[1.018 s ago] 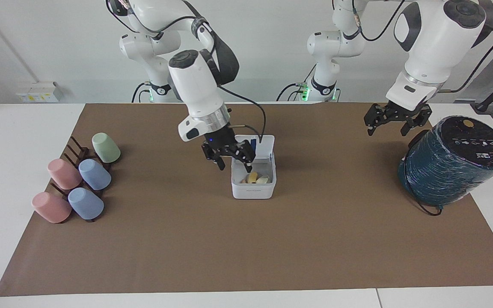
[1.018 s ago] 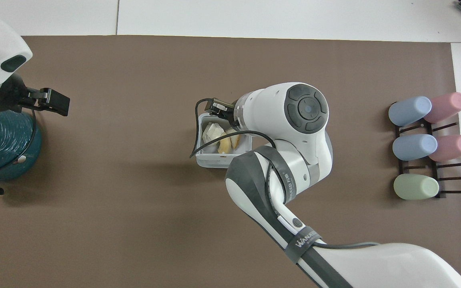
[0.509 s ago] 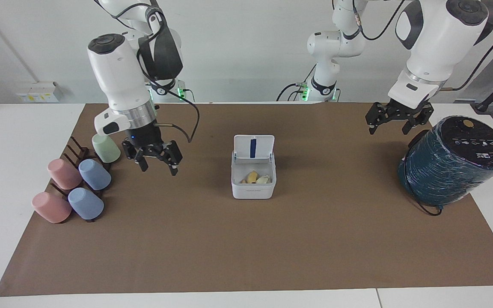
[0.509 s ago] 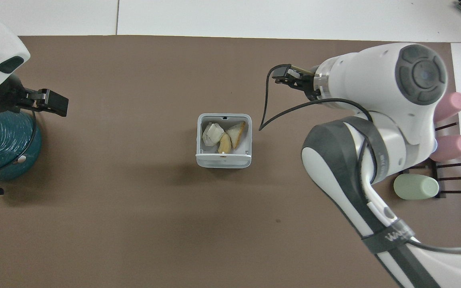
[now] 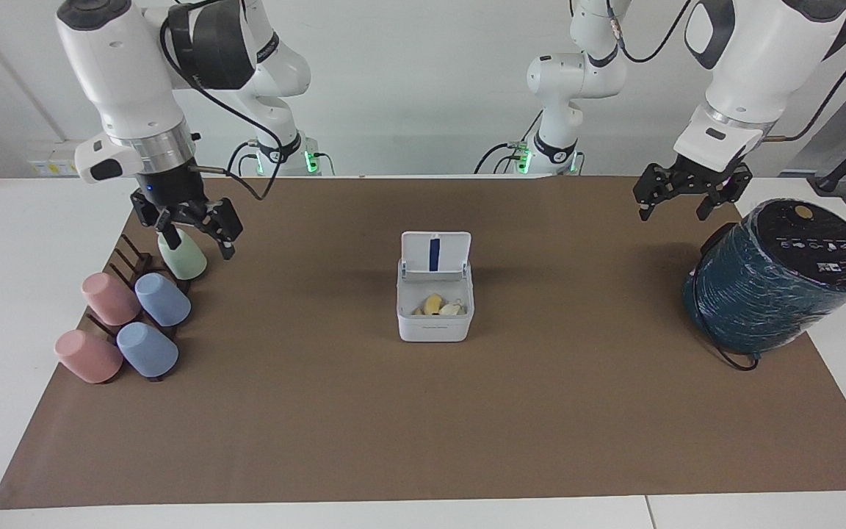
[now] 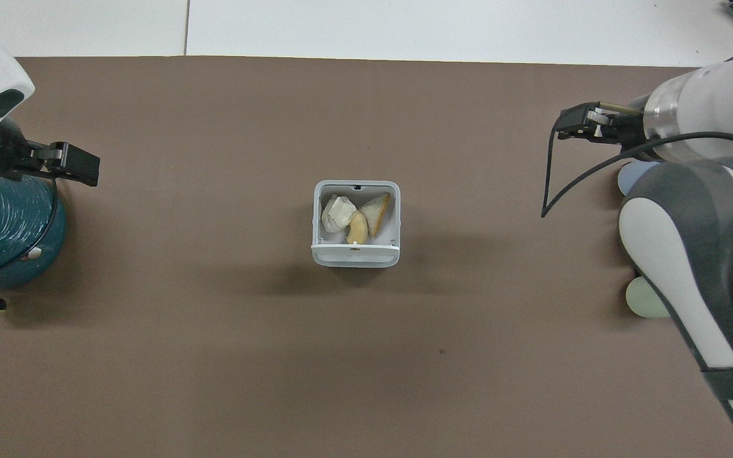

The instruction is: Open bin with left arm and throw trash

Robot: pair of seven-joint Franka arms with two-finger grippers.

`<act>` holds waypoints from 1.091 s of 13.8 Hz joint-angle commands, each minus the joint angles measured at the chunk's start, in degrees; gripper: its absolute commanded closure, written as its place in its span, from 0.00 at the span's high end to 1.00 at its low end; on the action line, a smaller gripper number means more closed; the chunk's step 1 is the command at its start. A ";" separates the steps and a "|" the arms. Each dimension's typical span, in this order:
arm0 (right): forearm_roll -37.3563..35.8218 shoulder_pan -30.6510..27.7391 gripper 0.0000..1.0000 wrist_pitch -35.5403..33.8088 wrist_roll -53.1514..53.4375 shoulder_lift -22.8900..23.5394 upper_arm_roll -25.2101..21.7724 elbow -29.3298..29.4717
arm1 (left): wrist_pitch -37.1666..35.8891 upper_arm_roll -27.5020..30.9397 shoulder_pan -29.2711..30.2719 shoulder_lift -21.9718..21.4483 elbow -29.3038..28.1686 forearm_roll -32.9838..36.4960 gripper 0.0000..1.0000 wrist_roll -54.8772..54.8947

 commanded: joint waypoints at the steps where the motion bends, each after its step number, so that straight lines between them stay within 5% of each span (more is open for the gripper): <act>1: -0.58 -2.07 1.00 -4.15 -3.28 -1.08 1.16 1.52 | -1.27 0.16 1.72 -0.75 0.18 0.41 1.00 1.00; 3: -0.75 -0.68 1.00 -6.34 -4.95 -2.14 -1.19 1.79 | -1.09 -0.19 1.54 -0.75 0.18 0.50 1.00 0.91; 6: 0.29 9.60 1.00 -10.21 -9.42 -4.34 -14.97 1.79 | -1.00 -0.37 1.72 -0.84 0.09 0.50 1.00 0.91; 15: 0.47 8.65 1.00 -12.33 -10.85 -6.36 -14.31 -0.94 | -0.38 -1.24 3.29 -1.45 -0.70 0.33 1.00 0.65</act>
